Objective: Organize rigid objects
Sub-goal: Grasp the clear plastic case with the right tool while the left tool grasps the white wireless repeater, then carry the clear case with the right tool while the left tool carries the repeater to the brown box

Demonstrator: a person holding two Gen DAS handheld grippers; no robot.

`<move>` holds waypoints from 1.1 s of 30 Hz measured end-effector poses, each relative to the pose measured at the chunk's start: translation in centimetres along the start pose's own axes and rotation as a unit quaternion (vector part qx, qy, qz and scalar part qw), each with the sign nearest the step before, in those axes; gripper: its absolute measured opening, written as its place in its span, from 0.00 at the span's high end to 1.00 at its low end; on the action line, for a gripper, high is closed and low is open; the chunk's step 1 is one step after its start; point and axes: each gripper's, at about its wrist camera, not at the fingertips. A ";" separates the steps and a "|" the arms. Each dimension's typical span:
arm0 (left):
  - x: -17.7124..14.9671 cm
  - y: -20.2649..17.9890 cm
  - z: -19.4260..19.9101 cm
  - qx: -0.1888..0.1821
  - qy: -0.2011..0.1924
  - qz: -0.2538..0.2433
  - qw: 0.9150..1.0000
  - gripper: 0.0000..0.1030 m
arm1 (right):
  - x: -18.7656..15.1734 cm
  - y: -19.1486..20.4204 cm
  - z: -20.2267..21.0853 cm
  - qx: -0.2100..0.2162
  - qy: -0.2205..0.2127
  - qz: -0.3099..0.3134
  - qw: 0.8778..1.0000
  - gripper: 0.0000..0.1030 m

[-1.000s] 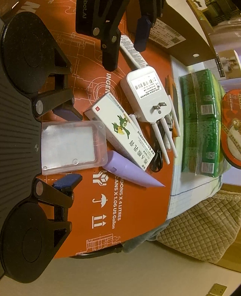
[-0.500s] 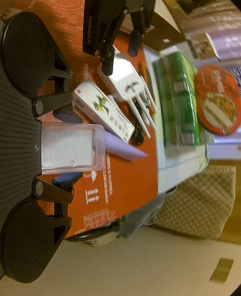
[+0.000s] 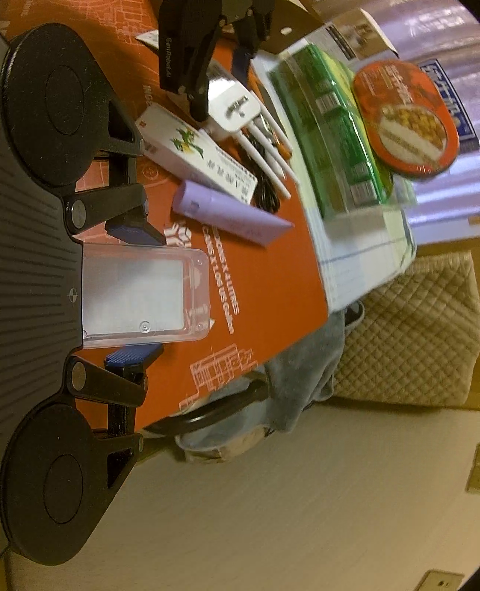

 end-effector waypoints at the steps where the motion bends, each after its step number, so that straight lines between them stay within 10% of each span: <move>1: 0.0 0.0 -0.1 0.000 0.002 -0.001 1.000 0.48 | 0.0 -0.2 0.0 -0.001 0.000 -0.003 1.000 0.50; 33: -6.5 2.6 11.3 0.020 -0.071 0.150 0.986 0.49 | 0.8 2.7 2.3 0.045 -0.036 0.035 0.998 0.50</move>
Point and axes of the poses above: each gripper's, at about its wrist camera, not at the fingertips, and z roughly against the way its jaws point, y to its left, x to its top, and after that the axes turned 2 degrees about -x, right-handed
